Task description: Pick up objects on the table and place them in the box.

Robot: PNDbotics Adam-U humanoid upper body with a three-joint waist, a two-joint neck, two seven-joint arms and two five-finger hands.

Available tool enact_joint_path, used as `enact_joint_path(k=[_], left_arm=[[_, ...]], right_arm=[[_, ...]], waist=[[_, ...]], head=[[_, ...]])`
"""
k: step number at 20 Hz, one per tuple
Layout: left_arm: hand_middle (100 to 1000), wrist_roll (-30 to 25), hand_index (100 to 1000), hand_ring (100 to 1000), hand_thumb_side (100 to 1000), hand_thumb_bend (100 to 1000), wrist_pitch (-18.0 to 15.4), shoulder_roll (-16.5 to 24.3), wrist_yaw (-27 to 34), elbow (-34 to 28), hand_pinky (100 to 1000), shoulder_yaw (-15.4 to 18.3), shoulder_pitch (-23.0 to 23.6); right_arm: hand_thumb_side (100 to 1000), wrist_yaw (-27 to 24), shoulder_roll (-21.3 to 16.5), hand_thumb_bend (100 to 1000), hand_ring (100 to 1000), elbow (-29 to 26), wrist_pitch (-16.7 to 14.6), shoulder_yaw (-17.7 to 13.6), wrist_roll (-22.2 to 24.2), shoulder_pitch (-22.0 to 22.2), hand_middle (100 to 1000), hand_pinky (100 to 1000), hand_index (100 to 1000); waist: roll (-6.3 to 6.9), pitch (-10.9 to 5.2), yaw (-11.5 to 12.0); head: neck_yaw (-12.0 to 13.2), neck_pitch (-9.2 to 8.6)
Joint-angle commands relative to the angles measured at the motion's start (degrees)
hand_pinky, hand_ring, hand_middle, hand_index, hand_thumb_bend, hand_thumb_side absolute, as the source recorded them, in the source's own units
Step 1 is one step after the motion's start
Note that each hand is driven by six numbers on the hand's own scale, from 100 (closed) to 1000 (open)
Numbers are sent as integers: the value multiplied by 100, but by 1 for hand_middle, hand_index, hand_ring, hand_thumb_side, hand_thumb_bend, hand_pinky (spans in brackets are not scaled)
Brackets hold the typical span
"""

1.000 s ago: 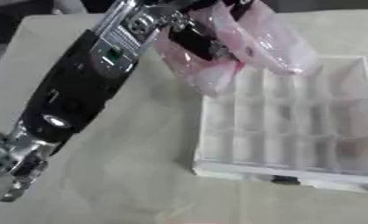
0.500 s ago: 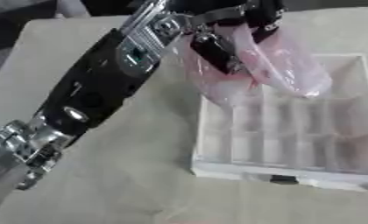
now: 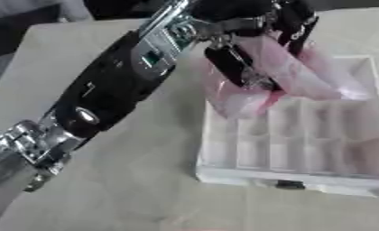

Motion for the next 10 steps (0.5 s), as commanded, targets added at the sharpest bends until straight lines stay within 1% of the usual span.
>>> enact_joint_path(k=[1,2,3,4,5,6,7,10], left_arm=[[522,112,621,507,443,477,-73,51,4,-154,356,156,-92],[522,115,621,507,443,477,-109,45,-12,-177,356,161,-87],[634,101,764,597,527,551,-139,42,-28,-189,450,165,-82],[613,56,740,580,520,549,-167,40,-51,-195,435,166,-73],[681,15,812,634,590,553,-190,37,-64,-197,489,170,-65],[695,-34,829,645,610,517,-213,36,-70,-193,501,170,-53],[699,-68,832,650,620,457,-228,33,-62,-187,509,171,-45],[693,-87,825,645,557,382,-219,14,-1,-187,506,195,-44]], right_arm=[[800,4,-126,430,605,-78,17,-31,1,-13,555,493,640],[800,5,-124,430,605,-78,19,-29,3,-13,555,493,640],[797,7,-124,431,605,-78,21,-27,6,-12,555,494,640],[799,8,-123,430,605,-78,22,-24,9,-12,555,494,640],[798,9,-123,431,606,-77,23,-23,11,-11,555,494,640],[798,10,-124,431,606,-76,22,-21,14,-9,555,495,640],[798,11,-125,431,606,-75,22,-20,17,-8,555,495,640],[809,13,-129,429,606,-70,16,-12,23,-19,555,495,640]], waist=[[-28,-128,15],[-26,-127,21],[-26,-126,26],[-26,-124,31],[-27,-123,35],[-29,-120,41],[-30,-118,44],[-40,-111,54]], head=[[-80,-1],[-91,-1],[-102,-1],[-114,-1],[-120,-1],[-123,-1],[-122,-1],[-119,-1]])
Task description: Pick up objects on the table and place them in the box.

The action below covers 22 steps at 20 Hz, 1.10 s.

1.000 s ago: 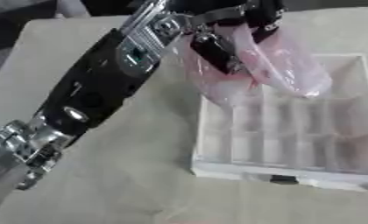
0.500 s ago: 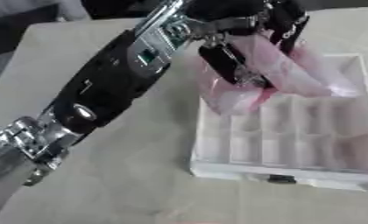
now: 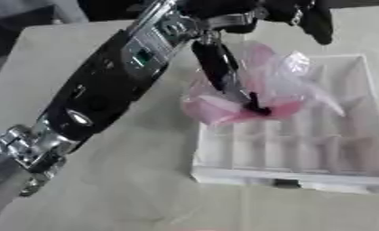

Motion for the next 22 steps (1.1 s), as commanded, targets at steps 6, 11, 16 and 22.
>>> enact_joint_path(k=[6,11,16,22], left_arm=[[628,327,761,591,487,301,216,-41,164,-201,426,246,-95],[613,439,737,575,479,300,305,-134,52,-260,409,236,-111],[662,428,807,608,592,454,339,-208,5,-263,453,242,-83],[925,52,1000,923,969,598,198,-236,46,-88,834,129,-79]], right_arm=[[823,3,-131,428,605,-59,-27,5,3,-59,554,494,640],[838,-15,-126,427,604,-57,-45,32,14,-114,553,494,640],[831,-25,-124,427,604,-50,-48,43,16,-154,553,493,640],[835,-40,-115,427,603,-46,-38,56,19,-200,553,492,639]], waist=[[-72,-100,4],[-82,-74,-103],[-56,-68,-182],[-38,-81,-233]], head=[[-51,-1],[-47,-1],[-167,-1],[-308,-1]])
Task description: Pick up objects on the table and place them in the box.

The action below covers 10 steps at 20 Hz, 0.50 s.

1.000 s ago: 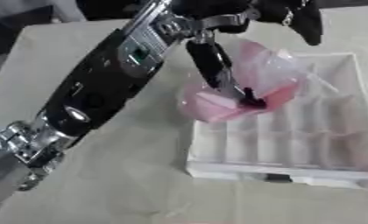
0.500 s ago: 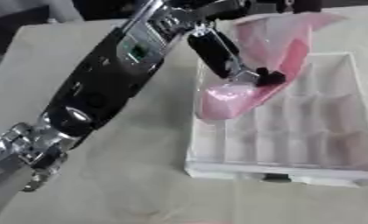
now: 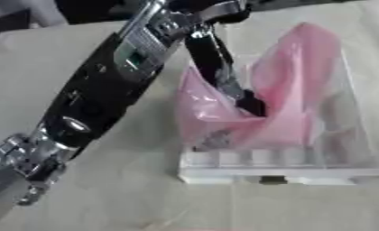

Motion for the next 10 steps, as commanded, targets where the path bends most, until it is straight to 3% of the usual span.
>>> enact_joint_path(k=[1,2,3,4,9,10], left_arm=[[911,-191,1000,905,940,621,-23,58,15,44,809,19,-76],[981,-235,1000,984,1000,488,-18,65,-24,57,933,32,-78],[976,-275,1000,979,1000,499,-12,76,-93,61,919,52,-76],[1000,-306,1000,1000,1000,413,-4,89,-168,65,969,68,-72],[1000,-328,1000,1000,1000,418,-11,147,-661,5,1000,153,-67],[1000,-308,1000,1000,861,442,-28,154,-782,-16,1000,163,-64]], right_arm=[[836,-32,-112,427,603,-45,-6,-15,-5,-92,553,492,639],[838,-30,-110,427,602,-41,-5,-17,-7,-94,552,492,639],[836,-28,-108,427,602,-38,-5,-20,-10,-96,552,492,639],[837,-26,-108,427,602,-35,-5,-22,-14,-96,552,492,639],[837,-16,-106,427,602,-29,-10,-27,-24,-86,552,492,639],[837,-14,-105,427,602,-28,-12,-29,-26,-85,552,492,639]], waist=[[-27,-102,-19],[-28,-106,-20],[-30,-109,-20],[-33,-112,-17],[-51,-114,16],[-55,-111,22]], head=[[-84,-1],[-98,-1],[-108,-1],[-114,-1],[-85,-13],[-65,-22]])
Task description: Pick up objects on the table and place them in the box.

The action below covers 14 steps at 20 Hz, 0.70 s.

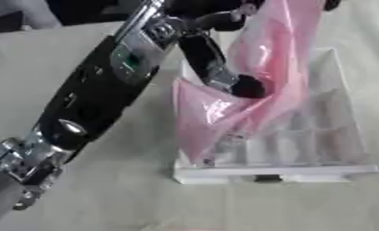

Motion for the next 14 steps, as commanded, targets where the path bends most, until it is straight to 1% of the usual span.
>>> enact_joint_path(k=[1,2,3,4,7,8,10,11,12,13,14], left_arm=[[1000,57,1000,1000,888,449,-43,157,-363,-138,1000,125,-60],[989,124,1000,984,602,480,-46,168,-460,-151,958,135,-55],[994,228,1000,991,653,466,-48,193,-563,-175,967,154,-50],[960,334,1000,956,367,537,-59,216,-656,-195,923,159,-43],[946,647,988,940,119,686,-210,412,-953,-276,905,157,6],[940,733,984,936,100,711,-256,473,-1064,-281,903,159,29],[927,903,978,925,100,715,-301,566,-1272,-264,890,176,75],[912,1006,968,911,100,662,-315,586,-1328,-262,871,187,97],[889,1112,945,884,132,471,-324,597,-1359,-259,824,194,118],[856,1320,914,846,170,361,-315,607,-1275,-266,765,228,171],[828,1493,887,813,230,310,-311,635,-1202,-275,714,250,214]], right_arm=[[837,-11,-106,427,602,-58,-15,-31,-24,-58,552,492,639],[837,-8,-106,427,603,-57,-17,-32,-26,-56,552,493,639],[837,-4,-108,427,603,-56,-20,-35,-28,-53,552,493,639],[839,-1,-109,426,602,-55,-22,-37,-30,-52,552,493,639],[836,9,-117,427,602,-51,-29,-44,-38,-45,551,493,639],[833,12,-119,427,602,-50,-30,-46,-40,-42,551,494,639],[832,20,-120,427,602,-47,-29,-47,-40,-34,551,494,639],[832,23,-119,427,602,-47,-29,-48,-40,-32,551,494,639],[834,25,-117,427,602,-47,-29,-48,-40,-31,551,494,638],[834,27,-116,427,602,-48,-31,-53,-44,-28,551,494,638],[835,28,-116,427,602,-48,-32,-55,-48,-27,551,494,638]], waist=[[-56,-107,18],[-59,-104,22],[-64,-99,28],[-67,-96,32],[-69,-87,49],[-68,-87,54],[-67,-86,72],[-70,-85,80],[-73,-84,85],[-81,-81,96],[-85,-79,102]], head=[[24,-36],[43,-48],[65,-64],[82,-75],[124,-102],[131,-106],[145,-113],[149,-119],[151,-125],[152,-137],[153,-143]])
